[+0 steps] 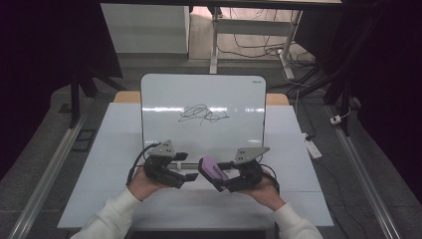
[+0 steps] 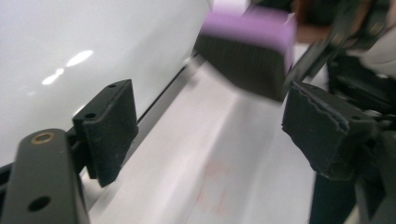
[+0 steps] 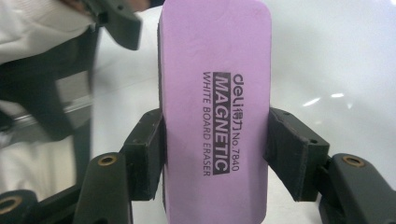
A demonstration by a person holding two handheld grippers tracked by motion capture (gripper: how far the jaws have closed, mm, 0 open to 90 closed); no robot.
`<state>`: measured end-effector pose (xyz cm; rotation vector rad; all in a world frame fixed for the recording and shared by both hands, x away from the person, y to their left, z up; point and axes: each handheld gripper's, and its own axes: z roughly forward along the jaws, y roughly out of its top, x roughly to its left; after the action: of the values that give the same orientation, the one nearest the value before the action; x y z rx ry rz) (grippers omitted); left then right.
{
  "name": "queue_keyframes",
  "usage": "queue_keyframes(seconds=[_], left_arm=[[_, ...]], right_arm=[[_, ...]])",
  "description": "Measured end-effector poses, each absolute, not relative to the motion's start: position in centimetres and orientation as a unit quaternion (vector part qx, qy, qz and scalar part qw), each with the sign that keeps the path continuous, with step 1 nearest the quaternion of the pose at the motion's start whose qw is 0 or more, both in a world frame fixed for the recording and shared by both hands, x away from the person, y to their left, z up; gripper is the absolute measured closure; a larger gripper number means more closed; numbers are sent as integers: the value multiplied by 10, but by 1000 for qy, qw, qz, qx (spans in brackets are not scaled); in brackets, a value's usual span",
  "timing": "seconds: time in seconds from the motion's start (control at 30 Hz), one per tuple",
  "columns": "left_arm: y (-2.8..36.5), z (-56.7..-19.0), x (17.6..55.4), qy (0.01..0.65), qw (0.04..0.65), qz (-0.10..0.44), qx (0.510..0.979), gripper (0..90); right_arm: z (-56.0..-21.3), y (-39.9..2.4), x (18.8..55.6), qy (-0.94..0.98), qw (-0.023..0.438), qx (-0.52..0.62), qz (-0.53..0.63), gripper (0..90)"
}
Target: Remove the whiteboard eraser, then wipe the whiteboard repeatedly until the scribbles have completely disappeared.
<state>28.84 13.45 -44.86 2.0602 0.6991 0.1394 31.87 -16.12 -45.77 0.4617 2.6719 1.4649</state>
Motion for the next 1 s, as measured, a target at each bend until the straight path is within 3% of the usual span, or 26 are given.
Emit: queue_keyframes(seconds=[0.3, 0.57, 1.0], left_arm=[[184, -475, 265, 365, 432, 77, 821, 179], [209, -494, 256, 391, 408, 94, 820, 170], [218, -496, 255, 404, 409, 97, 813, 153]], right_arm=[[-449, -168, 316, 849, 128, 174, 482, 395], [-437, -177, 312, 820, 213, 188, 498, 395], [-424, -185, 312, 796, 276, 207, 497, 395]])
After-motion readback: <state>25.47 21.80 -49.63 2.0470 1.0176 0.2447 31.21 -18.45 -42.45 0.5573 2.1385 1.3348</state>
